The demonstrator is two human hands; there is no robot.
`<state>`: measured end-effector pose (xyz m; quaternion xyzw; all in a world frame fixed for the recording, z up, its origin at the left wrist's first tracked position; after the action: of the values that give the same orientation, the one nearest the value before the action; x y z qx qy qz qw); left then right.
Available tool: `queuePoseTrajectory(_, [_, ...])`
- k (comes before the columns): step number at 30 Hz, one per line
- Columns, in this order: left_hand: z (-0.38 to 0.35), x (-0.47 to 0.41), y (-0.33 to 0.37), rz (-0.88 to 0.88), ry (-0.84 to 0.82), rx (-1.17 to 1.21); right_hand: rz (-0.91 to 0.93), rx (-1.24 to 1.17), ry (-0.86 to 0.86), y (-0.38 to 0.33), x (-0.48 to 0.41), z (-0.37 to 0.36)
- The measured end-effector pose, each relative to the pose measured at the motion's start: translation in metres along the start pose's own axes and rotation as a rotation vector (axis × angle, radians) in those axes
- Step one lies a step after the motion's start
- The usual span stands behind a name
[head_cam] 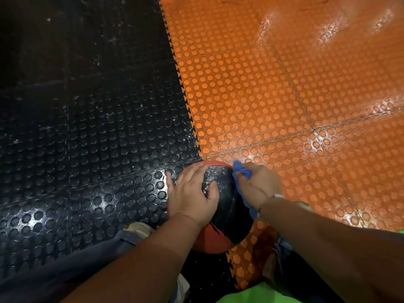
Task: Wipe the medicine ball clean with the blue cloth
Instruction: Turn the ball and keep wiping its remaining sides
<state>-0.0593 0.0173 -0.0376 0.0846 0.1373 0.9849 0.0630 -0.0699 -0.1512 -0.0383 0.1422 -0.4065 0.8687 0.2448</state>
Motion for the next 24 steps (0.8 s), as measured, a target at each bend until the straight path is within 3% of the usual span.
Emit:
queuePoseTrajectory(3, [0.0,-0.004,-0.005,0.024,0.001,0.009,0.318,0.111,-0.067,-0.035,0.031,-0.01])
queuePoseTrajectory(4, [0.0,-0.005,-0.006,0.022,-0.013,0.009,0.301,0.119,-0.049,-0.029,0.027,-0.006])
queuePoseTrajectory(8, [-0.004,-0.012,0.002,0.035,-0.066,-0.001,-0.104,-0.062,0.031,0.013,-0.016,0.009])
queuePoseTrajectory(10, [-0.006,-0.017,0.004,0.058,-0.095,-0.012,-0.044,-0.017,0.017,-0.002,-0.012,0.005])
queuePoseTrajectory(13, [-0.007,-0.024,-0.002,0.08,-0.11,0.001,0.216,0.092,-0.038,-0.033,0.017,-0.004])
queuePoseTrajectory(15, [-0.007,-0.025,-0.005,0.072,-0.125,0.019,0.128,0.064,-0.052,-0.017,0.008,0.0])
queuePoseTrajectory(17, [-0.007,-0.023,-0.004,0.063,-0.14,0.023,-0.077,-0.018,-0.005,0.007,-0.011,0.009])
queuePoseTrajectory(19, [-0.007,-0.022,-0.002,0.07,-0.13,0.021,-0.131,-0.041,0.018,0.01,-0.016,0.009])
queuePoseTrajectory(24, [-0.005,-0.022,-0.012,0.074,-0.115,0.021,0.215,0.127,-0.053,-0.038,0.021,-0.005])
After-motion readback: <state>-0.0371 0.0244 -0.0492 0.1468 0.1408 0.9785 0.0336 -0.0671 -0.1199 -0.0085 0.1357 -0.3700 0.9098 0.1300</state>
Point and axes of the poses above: each hand's wrist, its own x-axis away from the middle knuckle, its own z-axis out of the back of the hand, y = z × x, the point moved 8 cm from there along -x, towards the middle knuckle, and after that the axes turned 10 degrees about -x, right-handed, at the moved point
